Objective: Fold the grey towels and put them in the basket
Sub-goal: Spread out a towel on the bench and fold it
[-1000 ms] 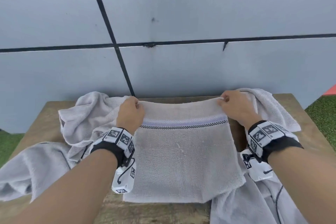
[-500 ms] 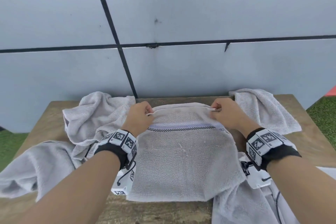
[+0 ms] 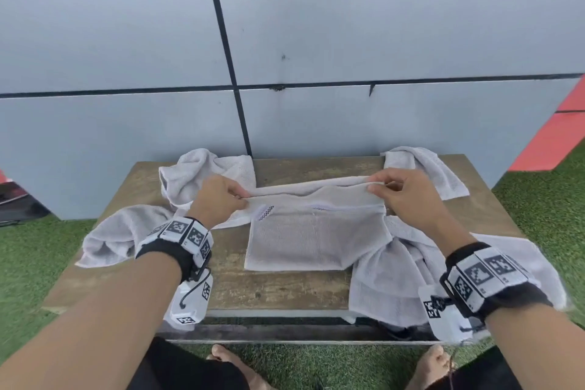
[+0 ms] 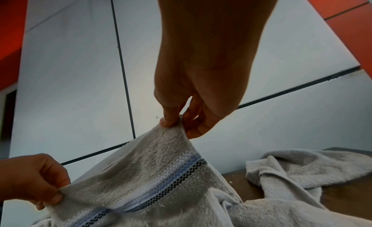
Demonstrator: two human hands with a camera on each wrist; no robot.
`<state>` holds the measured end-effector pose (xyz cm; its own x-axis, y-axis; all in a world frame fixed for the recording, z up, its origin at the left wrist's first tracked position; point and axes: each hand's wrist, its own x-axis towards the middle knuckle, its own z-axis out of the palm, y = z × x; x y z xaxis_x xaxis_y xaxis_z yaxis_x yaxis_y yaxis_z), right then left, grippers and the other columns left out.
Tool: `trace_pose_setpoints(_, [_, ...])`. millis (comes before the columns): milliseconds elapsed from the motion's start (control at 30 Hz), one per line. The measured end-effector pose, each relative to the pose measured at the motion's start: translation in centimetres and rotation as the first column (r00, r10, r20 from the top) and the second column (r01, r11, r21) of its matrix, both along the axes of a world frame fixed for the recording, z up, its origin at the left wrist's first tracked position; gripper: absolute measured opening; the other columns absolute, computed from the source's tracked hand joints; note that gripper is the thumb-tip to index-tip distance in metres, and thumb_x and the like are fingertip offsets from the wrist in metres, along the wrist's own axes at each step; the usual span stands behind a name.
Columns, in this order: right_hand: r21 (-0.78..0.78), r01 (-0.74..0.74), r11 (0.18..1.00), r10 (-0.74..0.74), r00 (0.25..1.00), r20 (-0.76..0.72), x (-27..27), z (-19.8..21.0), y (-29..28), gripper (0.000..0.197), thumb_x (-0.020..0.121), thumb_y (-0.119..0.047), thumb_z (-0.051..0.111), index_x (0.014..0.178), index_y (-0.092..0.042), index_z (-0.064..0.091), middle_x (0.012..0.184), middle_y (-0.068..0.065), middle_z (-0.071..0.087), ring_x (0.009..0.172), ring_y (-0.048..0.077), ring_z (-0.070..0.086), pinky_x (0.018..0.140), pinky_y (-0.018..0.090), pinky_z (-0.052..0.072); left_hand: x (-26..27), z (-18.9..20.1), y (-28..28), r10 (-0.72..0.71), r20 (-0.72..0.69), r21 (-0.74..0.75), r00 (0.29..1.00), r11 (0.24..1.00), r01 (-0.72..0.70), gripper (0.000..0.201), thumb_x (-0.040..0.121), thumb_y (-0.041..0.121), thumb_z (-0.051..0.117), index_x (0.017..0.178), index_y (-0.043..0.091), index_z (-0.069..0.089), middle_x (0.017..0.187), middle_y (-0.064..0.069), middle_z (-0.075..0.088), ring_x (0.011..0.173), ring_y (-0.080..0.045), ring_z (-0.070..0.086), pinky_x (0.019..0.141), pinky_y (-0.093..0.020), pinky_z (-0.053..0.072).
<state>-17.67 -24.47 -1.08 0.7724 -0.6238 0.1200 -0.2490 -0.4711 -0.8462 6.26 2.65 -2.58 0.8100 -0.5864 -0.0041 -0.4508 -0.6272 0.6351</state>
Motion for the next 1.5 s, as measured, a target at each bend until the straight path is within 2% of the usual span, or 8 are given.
trace_pose_setpoints(133, [-0.032,0.012,0.999,-0.009,0.997,0.081,-3.1,1.3,2.0,0.005,0.09,-0.02,0.074,0.091,-0.025,0.076,0.08,-0.002,0.074,0.07,0.017,0.062,0.074,0.038,0.055,-2.3,1.7,2.8,0.014,0.028,-0.096,1.0,0.995,-0.011,0.007,0.083,0.003,0.076,0.086,0.009,0.078,0.08,-0.005,0.073,0.078,-0.017,0.066,0.075,-0.026,0.053])
trace_pose_setpoints(333, [-0.064,0.013,0.998,-0.003,0.988,0.153,-5.1,2.8,4.3,0.009,0.091,-0.017,0.073,0.084,-0.022,0.069,0.087,0.004,0.073,0.078,0.022,0.065,0.072,0.027,0.053,-4.2,3.4,5.7,-0.021,0.122,-0.133,0.992,0.99,0.037,0.008,0.082,0.003,0.075,0.088,0.008,0.079,0.082,-0.005,0.074,0.076,-0.015,0.066,0.076,-0.028,0.052])
trace_pose_setpoints(633, [-0.118,-0.098,0.988,0.106,0.992,0.064,-3.5,1.4,6.6,0.008,0.085,-0.023,0.08,0.084,-0.025,0.072,0.085,0.002,0.074,0.083,0.022,0.069,0.077,0.026,0.054,-6.1,2.3,3.1,-0.142,0.002,0.205,0.99,0.969,0.139,0.008,0.083,0.027,0.076,0.09,0.024,0.074,0.097,0.009,0.07,0.087,-0.009,0.063,0.073,-0.022,0.05])
trace_pose_setpoints(700, [-0.134,-0.141,0.981,0.149,0.987,0.053,-2.5,1.0,7.0,0.007,0.084,-0.019,0.08,0.085,-0.019,0.074,0.082,0.005,0.073,0.08,0.023,0.067,0.071,0.018,0.049,-7.6,2.4,1.3,-0.179,-0.008,0.087,0.984,0.98,0.179,0.014,0.083,0.029,0.078,0.094,0.023,0.073,0.098,0.013,0.067,0.086,-0.008,0.063,0.063,-0.016,0.045])
trace_pose_setpoints(833, [-0.177,-0.21,0.962,0.22,0.975,0.04,-0.3,0.6,8.1,0.003,0.085,-0.015,0.078,0.086,-0.018,0.076,0.068,-0.013,0.065,0.063,0.006,0.058,0.064,0.013,0.04,-10.0,2.7,-2.7,-0.389,-0.043,-0.158,0.92,0.912,0.378,0.02,0.076,0.034,0.086,0.089,0.023,0.073,0.09,0.013,0.072,0.088,-0.007,0.066,0.079,-0.026,0.052])
trace_pose_setpoints(1100, [-0.099,-0.197,0.975,0.206,0.974,0.089,1.1,-1.7,7.5,0.013,0.092,-0.011,0.068,0.093,-0.022,0.075,0.075,-0.008,0.072,0.067,0.004,0.062,0.065,0.013,0.043,-9.6,0.1,-6.3,-0.408,-0.067,-0.317,0.911,0.874,0.368,0.018,0.08,0.025,0.084,0.079,0.013,0.07,0.072,0.001,0.071,0.062,-0.01,0.062,0.061,-0.027,0.052])
trace_pose_setpoints(1267, [-0.108,-0.167,0.98,0.172,0.984,0.041,1.9,-2.3,6.5,0.029,0.095,-0.004,0.056,0.102,-0.024,0.075,0.068,-0.017,0.066,0.054,0.001,0.053,0.055,0.012,0.037,-9.0,-0.8,-8.6,-0.363,-0.048,-0.301,0.931,0.894,0.333,0.02,0.081,0.022,0.081,0.073,0.013,0.065,0.052,0.016,0.055,0.044,0.003,0.045,0.05,-0.011,0.033])
trace_pose_setpoints(1500, [-0.055,-0.099,0.994,0.105,0.989,0.108,2.9,-2.1,5.6,0.024,0.094,-0.009,0.064,0.112,-0.024,0.071,0.099,-0.018,0.073,0.096,-0.002,0.066,0.085,0.016,0.051,-8.3,-0.1,-9.8,-0.372,-0.075,-0.367,0.925,0.873,0.321,0.017,0.082,0.015,0.079,0.082,0.014,0.062,0.062,-0.004,0.063,0.05,-0.007,0.046,0.052,-0.02,0.039])
